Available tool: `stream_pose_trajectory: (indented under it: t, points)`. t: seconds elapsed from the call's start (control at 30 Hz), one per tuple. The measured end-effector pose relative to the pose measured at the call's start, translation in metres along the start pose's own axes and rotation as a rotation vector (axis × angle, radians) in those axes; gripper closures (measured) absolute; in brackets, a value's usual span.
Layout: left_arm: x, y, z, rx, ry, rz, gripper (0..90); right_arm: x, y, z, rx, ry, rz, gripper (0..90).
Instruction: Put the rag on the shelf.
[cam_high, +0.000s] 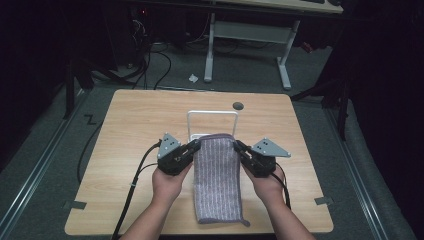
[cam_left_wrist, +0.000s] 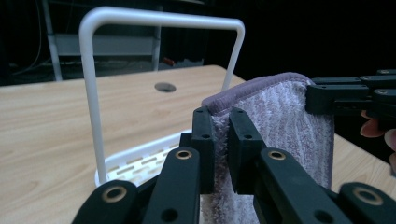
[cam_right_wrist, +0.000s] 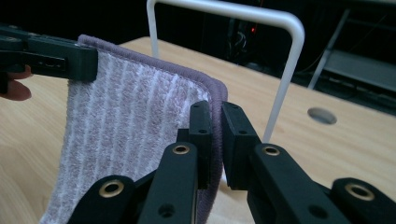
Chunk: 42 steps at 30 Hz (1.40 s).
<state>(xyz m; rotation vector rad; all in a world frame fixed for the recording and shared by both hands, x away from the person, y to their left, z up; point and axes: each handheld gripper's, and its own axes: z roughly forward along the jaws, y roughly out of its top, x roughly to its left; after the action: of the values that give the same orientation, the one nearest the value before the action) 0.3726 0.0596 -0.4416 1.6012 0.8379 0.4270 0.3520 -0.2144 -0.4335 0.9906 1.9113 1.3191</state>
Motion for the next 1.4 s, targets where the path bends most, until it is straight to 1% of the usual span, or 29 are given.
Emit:
stream_pose_trajectory:
  t: [0.07, 0.1, 0.13, 0.17, 0.23, 0.3, 0.37, 0.4, 0.43, 0.47, 0.57, 0.6, 0.63, 0.67, 0.73, 0.83, 0.9, 0.97, 1.07, 1.13, 1.17, 1.23, 1.27, 1.33, 1.37, 1.4]
  points:
    - [0.0, 0.003, -0.001, -0.008, -0.001, 0.003, 82.7, 0.0, 0.003, -0.001, -0.01, 0.0, -0.003, 83.9]
    - [-0.002, 0.008, -0.004, -0.028, 0.0, 0.006, 82.8, 0.002, 0.008, -0.004, -0.033, -0.003, -0.008, 83.9]
    - [-0.002, 0.008, -0.004, -0.028, 0.0, 0.006, 82.9, 0.002, 0.011, -0.005, -0.043, -0.003, -0.011, 83.8]
    - [-0.004, 0.013, -0.007, -0.044, -0.002, 0.013, 82.9, 0.002, 0.013, -0.006, -0.051, -0.005, -0.013, 83.8]
    - [-0.005, 0.015, -0.008, -0.052, -0.002, 0.019, 83.0, 0.003, 0.015, -0.007, -0.058, -0.006, -0.011, 83.8]
    - [-0.006, 0.019, -0.01, -0.066, -0.003, 0.027, 83.1, 0.004, 0.022, -0.01, -0.078, -0.01, -0.019, 83.8]
    - [-0.008, 0.023, -0.011, -0.078, -0.003, 0.032, 83.1, 0.004, 0.023, -0.011, -0.08, -0.011, -0.02, 83.8]
    - [-0.008, 0.027, -0.012, -0.086, -0.001, 0.046, 83.1, 0.004, 0.027, -0.014, -0.09, -0.013, -0.028, 83.8]
    - [-0.008, 0.027, -0.012, -0.086, -0.001, 0.046, 83.2, 0.004, 0.027, -0.014, -0.09, -0.013, -0.028, 83.8]
    - [-0.009, 0.029, -0.013, -0.089, -0.002, 0.048, 83.2, 0.004, 0.032, -0.016, -0.104, -0.016, -0.03, 83.8]
    - [-0.01, 0.036, -0.014, -0.109, 0.002, 0.054, 83.5, 0.004, 0.036, -0.019, -0.118, -0.013, -0.029, 83.8]
    - [-0.011, 0.038, -0.015, -0.115, 0.003, 0.06, 83.6, 0.004, 0.041, -0.021, -0.129, -0.011, -0.029, 83.8]
    - [-0.012, 0.042, -0.017, -0.13, 0.001, 0.066, 83.6, 0.004, 0.043, -0.022, -0.134, -0.013, -0.034, 83.8]
    - [-0.012, 0.042, -0.017, -0.13, 0.001, 0.066, 83.6, 0.004, 0.043, -0.022, -0.134, -0.013, -0.034, 83.8]
    - [-0.015, 0.049, -0.02, -0.152, 0.001, 0.077, 83.6, 0.005, 0.05, -0.026, -0.155, -0.014, -0.038, 83.8]
    - [-0.018, 0.053, -0.022, -0.164, 0.002, 0.087, 83.6, 0.005, 0.053, -0.028, -0.169, -0.017, -0.038, 83.8]
    - [-0.021, 0.059, -0.025, -0.186, -0.001, 0.097, 83.6, 0.005, 0.058, -0.031, -0.186, -0.018, -0.04, 83.8]
    - [-0.021, 0.061, -0.025, -0.19, -0.002, 0.099, 83.6, 0.005, 0.062, -0.033, -0.197, -0.02, -0.04, 83.8]
    - [-0.022, 0.068, -0.026, -0.201, 0.004, 0.114, 83.7, 0.004, 0.066, -0.034, -0.208, -0.021, -0.04, 83.8]
    - [-0.022, 0.069, -0.026, -0.203, 0.002, 0.111, 83.8, 0.004, 0.067, -0.034, -0.212, -0.021, -0.037, 83.9]
    - [-0.021, 0.071, -0.026, -0.206, -0.005, 0.102, 83.9, 0.002, 0.071, -0.034, -0.216, -0.016, -0.033, 83.8]
    - [-0.02, 0.075, -0.025, -0.208, 0.003, 0.11, 83.9, 0.001, 0.074, -0.034, -0.221, -0.017, -0.037, 83.8]
    - [-0.018, 0.08, -0.024, -0.208, 0.009, 0.118, 83.9, 0.001, 0.077, -0.034, -0.222, -0.019, -0.039, 83.9]
    - [-0.017, 0.083, -0.023, -0.211, 0.012, 0.123, 83.9, 0.0, 0.081, -0.033, -0.224, -0.022, -0.04, 83.8]
    - [-0.016, 0.088, -0.021, -0.213, 0.017, 0.135, 83.9, -0.001, 0.083, -0.032, -0.228, -0.024, -0.042, 83.8]
    - [-0.016, 0.088, -0.021, -0.213, 0.017, 0.135, 83.9, -0.002, 0.085, -0.032, -0.232, -0.026, -0.038, 83.8]
